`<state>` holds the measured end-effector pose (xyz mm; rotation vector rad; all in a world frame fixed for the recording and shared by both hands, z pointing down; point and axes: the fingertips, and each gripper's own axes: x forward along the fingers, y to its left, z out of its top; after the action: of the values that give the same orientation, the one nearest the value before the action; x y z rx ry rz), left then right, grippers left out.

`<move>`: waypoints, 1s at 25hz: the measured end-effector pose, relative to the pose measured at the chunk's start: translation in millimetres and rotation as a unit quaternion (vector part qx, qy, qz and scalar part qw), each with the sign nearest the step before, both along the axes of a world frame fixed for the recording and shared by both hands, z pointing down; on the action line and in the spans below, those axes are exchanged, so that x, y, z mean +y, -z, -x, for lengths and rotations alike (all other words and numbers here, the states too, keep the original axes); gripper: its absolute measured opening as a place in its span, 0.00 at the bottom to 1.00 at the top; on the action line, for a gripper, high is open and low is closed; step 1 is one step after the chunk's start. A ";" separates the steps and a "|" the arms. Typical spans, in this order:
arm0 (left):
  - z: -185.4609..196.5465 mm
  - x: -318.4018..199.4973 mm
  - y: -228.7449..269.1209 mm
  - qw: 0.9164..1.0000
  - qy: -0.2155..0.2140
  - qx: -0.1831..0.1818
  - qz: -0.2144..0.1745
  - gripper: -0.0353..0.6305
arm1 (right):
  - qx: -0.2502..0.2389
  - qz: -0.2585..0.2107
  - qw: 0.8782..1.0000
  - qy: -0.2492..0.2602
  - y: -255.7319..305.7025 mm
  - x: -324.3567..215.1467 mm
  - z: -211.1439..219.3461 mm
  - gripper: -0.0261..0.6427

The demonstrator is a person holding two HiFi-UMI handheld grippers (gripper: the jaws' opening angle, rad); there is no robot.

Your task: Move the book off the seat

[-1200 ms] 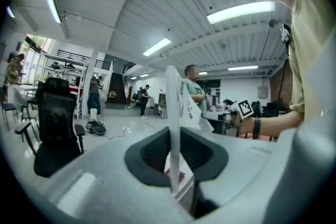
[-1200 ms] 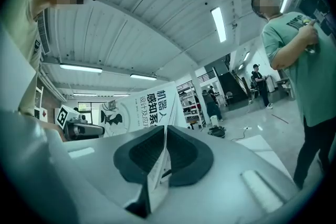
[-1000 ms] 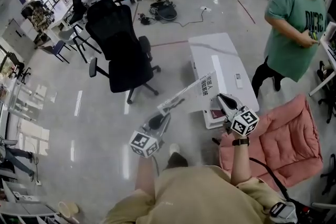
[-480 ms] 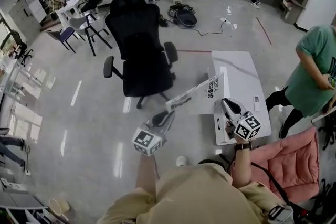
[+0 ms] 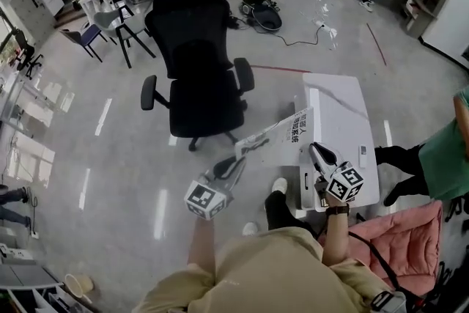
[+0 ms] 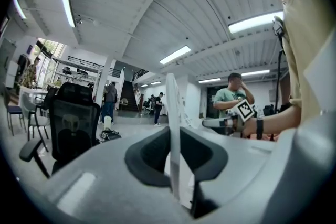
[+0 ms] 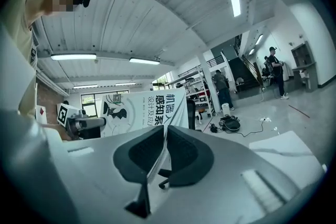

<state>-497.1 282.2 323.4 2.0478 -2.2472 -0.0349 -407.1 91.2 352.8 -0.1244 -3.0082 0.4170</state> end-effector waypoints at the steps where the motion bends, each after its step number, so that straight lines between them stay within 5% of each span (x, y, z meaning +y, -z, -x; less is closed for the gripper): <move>1: 8.0 -13.7 2.1 1.000 0.000 -0.003 0.003 0.12 | -0.002 0.005 1.000 -0.001 -0.4 -13.4 8.5 0.08; 13: 93.3 -217.1 35.1 0.999 -0.039 -0.019 0.000 0.12 | -0.049 0.027 0.998 -0.032 19.5 -212.3 85.0 0.07; 21: 109.4 -384.5 17.6 0.998 -0.068 -0.009 0.011 0.12 | -0.041 0.047 0.996 -0.066 -6.1 -372.3 90.9 0.07; 25: 114.4 -418.2 8.1 0.996 -0.091 0.001 0.017 0.12 | -0.036 0.051 0.994 -0.091 -13.9 -401.0 87.9 0.07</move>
<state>-611.5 -136.0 315.3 2.2221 -2.0356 0.0145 -495.0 -309.9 366.7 0.1307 -3.0804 0.5954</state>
